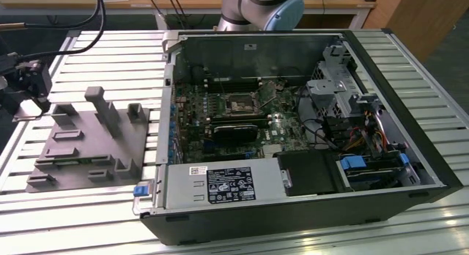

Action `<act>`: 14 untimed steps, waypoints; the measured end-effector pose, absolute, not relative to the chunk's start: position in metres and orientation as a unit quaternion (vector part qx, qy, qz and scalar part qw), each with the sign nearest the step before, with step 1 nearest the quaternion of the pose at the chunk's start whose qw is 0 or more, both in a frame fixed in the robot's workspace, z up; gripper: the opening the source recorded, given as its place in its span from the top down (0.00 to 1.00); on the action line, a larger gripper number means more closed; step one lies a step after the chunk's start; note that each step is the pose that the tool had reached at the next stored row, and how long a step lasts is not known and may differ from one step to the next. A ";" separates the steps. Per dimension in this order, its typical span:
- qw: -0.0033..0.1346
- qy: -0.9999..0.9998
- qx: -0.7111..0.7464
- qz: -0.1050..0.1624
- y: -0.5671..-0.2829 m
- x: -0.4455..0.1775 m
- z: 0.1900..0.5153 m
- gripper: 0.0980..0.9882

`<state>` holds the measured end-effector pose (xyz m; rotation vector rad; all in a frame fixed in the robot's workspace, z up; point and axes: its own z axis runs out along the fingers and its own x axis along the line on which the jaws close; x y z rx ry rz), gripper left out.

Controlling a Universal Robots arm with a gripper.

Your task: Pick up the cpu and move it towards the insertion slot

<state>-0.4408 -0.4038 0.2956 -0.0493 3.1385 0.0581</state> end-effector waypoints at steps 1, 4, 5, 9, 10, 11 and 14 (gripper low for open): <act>0.001 1.000 -0.016 0.019 -0.404 -0.441 0.298 0.50; 0.001 1.000 -0.016 0.018 -0.404 -0.441 0.304 0.50; 0.001 1.000 -0.016 0.019 -0.404 -0.441 0.306 0.50; 0.001 1.000 -0.016 0.019 -0.404 -0.441 0.314 0.50; 0.001 1.000 -0.016 0.019 -0.404 -0.441 0.315 0.50; 0.001 1.000 -0.016 0.019 -0.403 -0.441 0.317 0.50; 0.001 1.000 -0.016 0.019 -0.403 -0.441 0.322 0.50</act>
